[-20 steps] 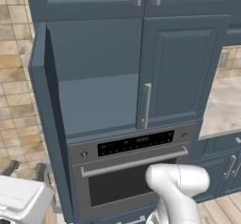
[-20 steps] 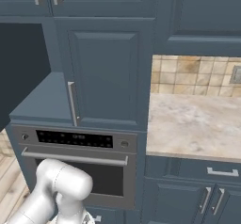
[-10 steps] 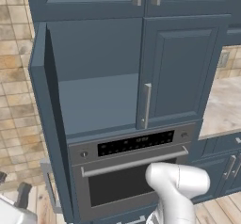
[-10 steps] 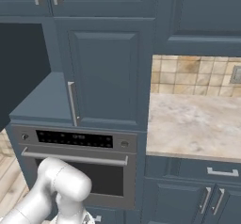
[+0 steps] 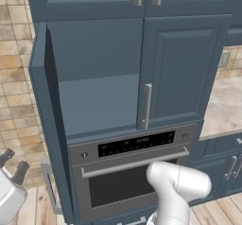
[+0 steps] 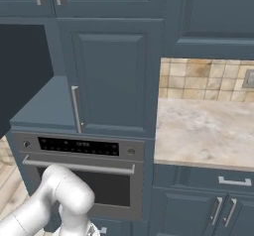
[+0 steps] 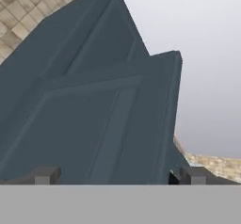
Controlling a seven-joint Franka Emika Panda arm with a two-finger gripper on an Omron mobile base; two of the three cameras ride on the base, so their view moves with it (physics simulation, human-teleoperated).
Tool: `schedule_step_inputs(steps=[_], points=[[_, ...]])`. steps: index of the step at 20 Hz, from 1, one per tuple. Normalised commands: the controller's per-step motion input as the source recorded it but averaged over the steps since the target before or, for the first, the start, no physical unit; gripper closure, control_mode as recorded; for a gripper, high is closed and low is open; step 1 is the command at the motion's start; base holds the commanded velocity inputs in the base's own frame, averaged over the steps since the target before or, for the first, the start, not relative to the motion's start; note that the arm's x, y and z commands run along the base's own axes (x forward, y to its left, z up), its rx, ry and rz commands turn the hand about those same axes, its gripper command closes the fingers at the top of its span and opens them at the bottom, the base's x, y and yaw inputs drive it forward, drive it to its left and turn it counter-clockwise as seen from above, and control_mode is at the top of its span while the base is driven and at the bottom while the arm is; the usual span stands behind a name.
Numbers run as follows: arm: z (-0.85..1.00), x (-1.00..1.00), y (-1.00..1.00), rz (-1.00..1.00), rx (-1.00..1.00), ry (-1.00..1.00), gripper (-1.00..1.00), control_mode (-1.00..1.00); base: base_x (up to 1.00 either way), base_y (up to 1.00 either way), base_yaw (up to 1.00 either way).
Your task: Close all open cabinet doors.
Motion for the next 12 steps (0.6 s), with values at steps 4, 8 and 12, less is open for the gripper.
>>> schedule_step_inputs(steps=[4,8,12], points=[[-0.01,0.59,-0.17,-0.10,0.00,0.00,-1.00,-1.00,0.00,0.00,0.00],[0.00,0.52,-0.18,-0.03,0.01,0.00,-1.00,-1.00,0.00,0.00,0.00],[0.00,0.47,-0.14,0.00,0.01,0.00,-1.00,-1.00,0.00,0.00,0.00]])
